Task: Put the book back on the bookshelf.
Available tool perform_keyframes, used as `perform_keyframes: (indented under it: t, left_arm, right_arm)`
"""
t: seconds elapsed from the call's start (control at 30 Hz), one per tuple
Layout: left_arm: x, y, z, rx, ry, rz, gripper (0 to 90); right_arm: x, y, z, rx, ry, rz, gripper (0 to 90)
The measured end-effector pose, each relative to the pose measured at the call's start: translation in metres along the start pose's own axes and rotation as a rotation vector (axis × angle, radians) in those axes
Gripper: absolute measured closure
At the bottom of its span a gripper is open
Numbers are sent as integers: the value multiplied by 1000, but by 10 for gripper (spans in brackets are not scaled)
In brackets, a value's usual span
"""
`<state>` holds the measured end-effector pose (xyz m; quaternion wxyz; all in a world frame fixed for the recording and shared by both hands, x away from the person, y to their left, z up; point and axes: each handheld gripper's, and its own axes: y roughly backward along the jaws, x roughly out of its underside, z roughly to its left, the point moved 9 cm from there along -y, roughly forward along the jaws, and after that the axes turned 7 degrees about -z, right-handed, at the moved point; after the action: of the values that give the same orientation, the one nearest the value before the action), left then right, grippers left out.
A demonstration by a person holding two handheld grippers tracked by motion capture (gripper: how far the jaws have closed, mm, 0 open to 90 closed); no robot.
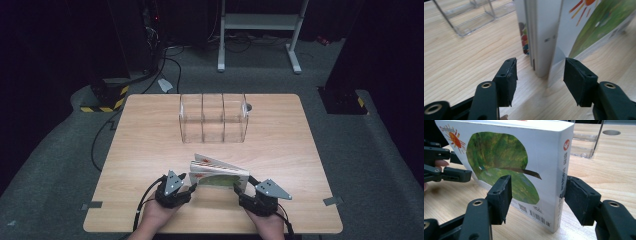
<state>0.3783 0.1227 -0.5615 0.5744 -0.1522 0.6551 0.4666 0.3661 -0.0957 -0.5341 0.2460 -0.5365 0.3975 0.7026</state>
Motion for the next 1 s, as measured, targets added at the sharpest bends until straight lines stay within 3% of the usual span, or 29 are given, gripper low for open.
perform_keyframes:
  t: [0.3, 0.53, 0.83, 1.0]
  left_arm:
    - [6, 5, 18, -56, 22, 33, 414]
    - [15, 10, 40, -116, 86, 58, 411]
    - [36, 20, 70, -237, 157, 117, 397]
    - [45, 23, 76, -262, 184, 147, 380]
  right_arm:
    - [-8, 0, -3, -27, 5, -16, 381]
    - [-16, -1, -4, -53, 13, -41, 374]
    - [-24, -6, 1, -93, 28, -63, 363]
    - [-26, -11, 4, -94, 41, -63, 346]
